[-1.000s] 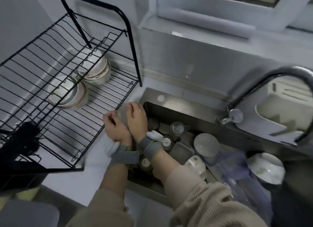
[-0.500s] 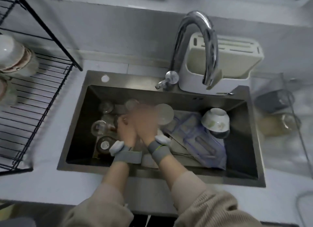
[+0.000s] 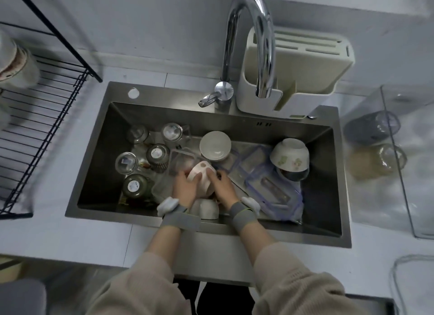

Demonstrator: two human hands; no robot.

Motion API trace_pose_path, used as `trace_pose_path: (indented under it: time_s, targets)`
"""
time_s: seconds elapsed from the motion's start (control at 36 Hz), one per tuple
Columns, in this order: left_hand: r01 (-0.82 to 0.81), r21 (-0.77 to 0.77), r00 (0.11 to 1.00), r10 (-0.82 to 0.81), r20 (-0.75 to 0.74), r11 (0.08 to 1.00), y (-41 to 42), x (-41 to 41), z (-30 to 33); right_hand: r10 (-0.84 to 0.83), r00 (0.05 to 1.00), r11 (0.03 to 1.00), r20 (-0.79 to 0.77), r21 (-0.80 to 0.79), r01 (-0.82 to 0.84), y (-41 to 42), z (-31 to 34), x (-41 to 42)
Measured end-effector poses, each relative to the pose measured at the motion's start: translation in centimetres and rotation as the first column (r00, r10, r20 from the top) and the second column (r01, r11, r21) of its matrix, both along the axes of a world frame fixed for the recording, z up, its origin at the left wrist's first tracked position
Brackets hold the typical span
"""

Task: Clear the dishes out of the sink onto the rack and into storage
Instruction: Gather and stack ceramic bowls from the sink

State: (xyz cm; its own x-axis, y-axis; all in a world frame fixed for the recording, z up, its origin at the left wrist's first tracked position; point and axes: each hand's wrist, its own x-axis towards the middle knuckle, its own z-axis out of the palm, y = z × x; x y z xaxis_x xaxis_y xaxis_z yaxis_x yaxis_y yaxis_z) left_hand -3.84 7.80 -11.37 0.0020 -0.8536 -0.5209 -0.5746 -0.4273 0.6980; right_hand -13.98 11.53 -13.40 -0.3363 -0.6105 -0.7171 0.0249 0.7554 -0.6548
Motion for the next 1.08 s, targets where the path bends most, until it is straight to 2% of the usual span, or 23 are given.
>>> trace_pose_path:
  time_s: [0.08,0.19,0.28,0.39,0.5,0.56,0.64,0.72,0.78,0.81,0.94,1.0,1.08]
  targets:
    - [0.057,-0.033,0.991,-0.060,-0.119,0.998,0.4,-0.9,0.8,-0.039,0.999,0.999,0.025,0.015,0.039,-0.1,0.4,-0.5]
    - [0.128,-0.093,0.978,-0.141,-0.155,0.987,1.7,-2.8,1.3,-0.145,0.987,0.989,0.072,0.020,0.144,-0.1,1.2,-2.2]
    - [0.232,-0.151,0.958,-0.252,-0.134,0.961,2.8,-4.2,1.5,-0.142,0.987,0.989,0.070,0.058,0.138,0.0,1.8,-3.8]
    - [0.443,-0.276,0.888,-0.460,0.004,0.853,4.5,-5.7,1.1,-0.204,0.977,0.976,0.062,0.085,0.198,0.8,1.9,-5.8]
    - [0.529,-0.361,0.847,-0.500,0.178,0.768,6.2,-6.9,1.0,-0.284,0.958,0.951,-0.034,0.119,0.286,2.6,1.1,-7.9]
    - [0.492,-0.393,0.870,-0.453,0.194,0.777,7.0,-7.5,0.8,-0.339,0.940,0.930,-0.046,0.131,0.342,3.5,0.8,-8.5]
    - [0.287,-0.322,0.958,-0.272,0.094,0.902,7.9,-8.1,0.6,-0.400,0.916,0.909,-0.033,0.116,0.401,4.8,0.6,-8.8]
    - [0.070,-0.080,0.995,-0.075,-0.064,0.994,7.9,-8.1,0.2,-0.428,0.900,0.902,0.076,0.093,0.421,5.9,0.9,-8.8]
    - [0.029,0.105,0.984,-0.010,-0.179,0.994,7.7,-8.1,-0.2,-0.445,0.873,0.895,0.200,0.075,0.439,6.3,1.3,-8.5]
    - [0.020,0.156,0.982,0.010,-0.187,0.988,7.7,-8.1,-0.3,-0.440,0.865,0.897,0.240,0.069,0.437,6.4,1.5,-8.4]
    - [-0.069,0.215,0.996,0.056,0.067,0.974,7.1,-7.7,-1.5,-0.376,0.882,0.923,0.283,0.030,0.384,7.1,2.4,-8.3]
    - [-0.088,0.184,0.988,0.063,0.138,0.979,7.0,-7.5,-1.8,-0.338,0.886,0.938,0.317,0.034,0.346,7.2,2.7,-8.6]
    - [-0.071,0.092,0.981,0.053,0.184,0.993,7.1,-7.5,-1.9,-0.314,0.842,0.943,0.439,0.044,0.328,6.7,3.1,-9.7]
